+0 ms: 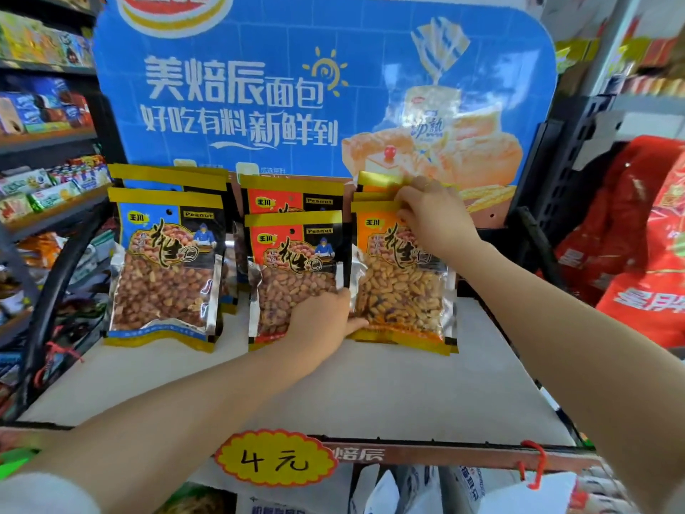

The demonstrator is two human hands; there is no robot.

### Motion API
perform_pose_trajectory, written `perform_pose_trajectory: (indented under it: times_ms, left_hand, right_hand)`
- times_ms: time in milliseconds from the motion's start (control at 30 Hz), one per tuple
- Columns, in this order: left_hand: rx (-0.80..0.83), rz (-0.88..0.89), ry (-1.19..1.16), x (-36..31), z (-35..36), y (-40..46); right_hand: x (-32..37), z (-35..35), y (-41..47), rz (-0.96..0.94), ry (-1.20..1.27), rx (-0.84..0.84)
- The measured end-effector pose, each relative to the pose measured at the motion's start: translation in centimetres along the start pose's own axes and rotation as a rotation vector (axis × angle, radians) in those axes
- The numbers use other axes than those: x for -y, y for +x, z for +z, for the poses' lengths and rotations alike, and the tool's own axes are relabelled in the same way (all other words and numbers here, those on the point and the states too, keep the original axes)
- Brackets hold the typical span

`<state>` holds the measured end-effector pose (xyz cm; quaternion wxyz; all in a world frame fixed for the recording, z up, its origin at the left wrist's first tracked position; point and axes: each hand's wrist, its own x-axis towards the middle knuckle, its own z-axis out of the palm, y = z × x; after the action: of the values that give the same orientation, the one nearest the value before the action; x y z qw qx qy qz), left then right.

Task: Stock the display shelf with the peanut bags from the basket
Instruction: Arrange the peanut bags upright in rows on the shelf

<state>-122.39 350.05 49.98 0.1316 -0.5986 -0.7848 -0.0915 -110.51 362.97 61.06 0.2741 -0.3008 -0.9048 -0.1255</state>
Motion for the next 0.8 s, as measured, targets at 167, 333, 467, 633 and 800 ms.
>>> perform_pose_trajectory:
  times_ms: [167, 333, 467, 633, 800]
  left_hand:
    - [0.001, 0.094, 0.001, 0.2, 1.2, 0.1]
    - [0.047, 0.179, -0.020, 1.2, 1.3, -1.1]
    - [0.080, 0.212, -0.057, 0.9, 0.9, -1.4]
    - [0.127, 0.258, -0.196, 1.7, 0.1, -1.7]
    - [0.133, 0.319, -0.205, 3.2, -0.1, -2.9]
  right_hand:
    - [-0.4, 0.4, -0.3, 0.047, 0.053, 0.005]
    - [-0.4, 2.3, -1.7, -0.004, 0.042, 0.121]
    - [0.2, 2.2, -1.2, -0.040, 0.013, 0.131]
    - [0.5, 2.4, -1.1, -0.108, -0.059, -0.020]
    - [1.6, 3.3, -1.2, -0.040, -0.098, -0.061]
